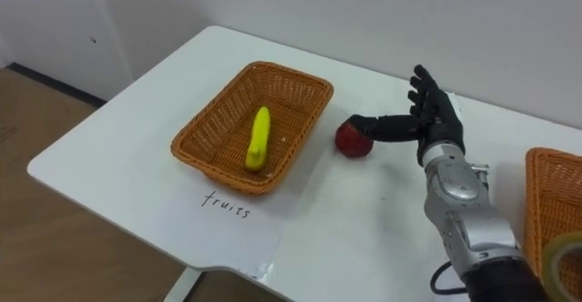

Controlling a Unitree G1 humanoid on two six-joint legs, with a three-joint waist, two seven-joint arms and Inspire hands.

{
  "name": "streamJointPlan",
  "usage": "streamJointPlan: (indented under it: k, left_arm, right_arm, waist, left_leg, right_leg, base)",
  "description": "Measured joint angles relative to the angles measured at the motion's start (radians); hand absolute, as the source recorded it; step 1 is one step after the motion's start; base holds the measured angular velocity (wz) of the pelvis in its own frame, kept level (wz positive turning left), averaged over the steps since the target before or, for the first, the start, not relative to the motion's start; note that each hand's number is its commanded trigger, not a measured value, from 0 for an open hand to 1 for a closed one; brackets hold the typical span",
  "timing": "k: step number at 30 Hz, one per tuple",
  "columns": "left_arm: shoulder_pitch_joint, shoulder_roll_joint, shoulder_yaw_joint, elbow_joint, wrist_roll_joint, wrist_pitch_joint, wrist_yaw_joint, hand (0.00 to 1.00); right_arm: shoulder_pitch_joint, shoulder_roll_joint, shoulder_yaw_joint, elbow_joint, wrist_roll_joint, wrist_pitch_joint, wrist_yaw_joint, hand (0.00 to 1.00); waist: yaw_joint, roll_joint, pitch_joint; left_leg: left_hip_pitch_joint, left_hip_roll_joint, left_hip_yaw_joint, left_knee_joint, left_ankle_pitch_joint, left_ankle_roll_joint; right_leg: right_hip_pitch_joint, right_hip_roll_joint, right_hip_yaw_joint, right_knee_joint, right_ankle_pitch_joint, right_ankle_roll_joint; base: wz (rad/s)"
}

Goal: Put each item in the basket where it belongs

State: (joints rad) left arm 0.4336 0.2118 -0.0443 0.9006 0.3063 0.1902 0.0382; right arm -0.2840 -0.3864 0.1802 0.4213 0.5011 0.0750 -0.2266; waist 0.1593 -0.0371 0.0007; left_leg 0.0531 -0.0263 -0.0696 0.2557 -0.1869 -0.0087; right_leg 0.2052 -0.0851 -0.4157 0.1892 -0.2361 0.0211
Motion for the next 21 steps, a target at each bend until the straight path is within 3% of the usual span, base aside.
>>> streamJointPlan:
  k: [21]
  left_arm:
    - [-0.003, -0.001, -0.070, -0.039, -0.022, -0.002, -0.032, 0.00]
  right_arm:
    - [0.002, 0.000, 0.025, 0.089, -0.014, -0.019, 0.088, 0.00]
  waist:
    - [0.000, -0.010, 0.0024]
  left_leg:
    - [-0.036, -0.002, 0.002, 0.015, 0.001, 0.001]
  right_leg:
    - [-0.047, -0.009, 0.004, 0.041, -0.012, 0.000]
  base:
    - [0.00]
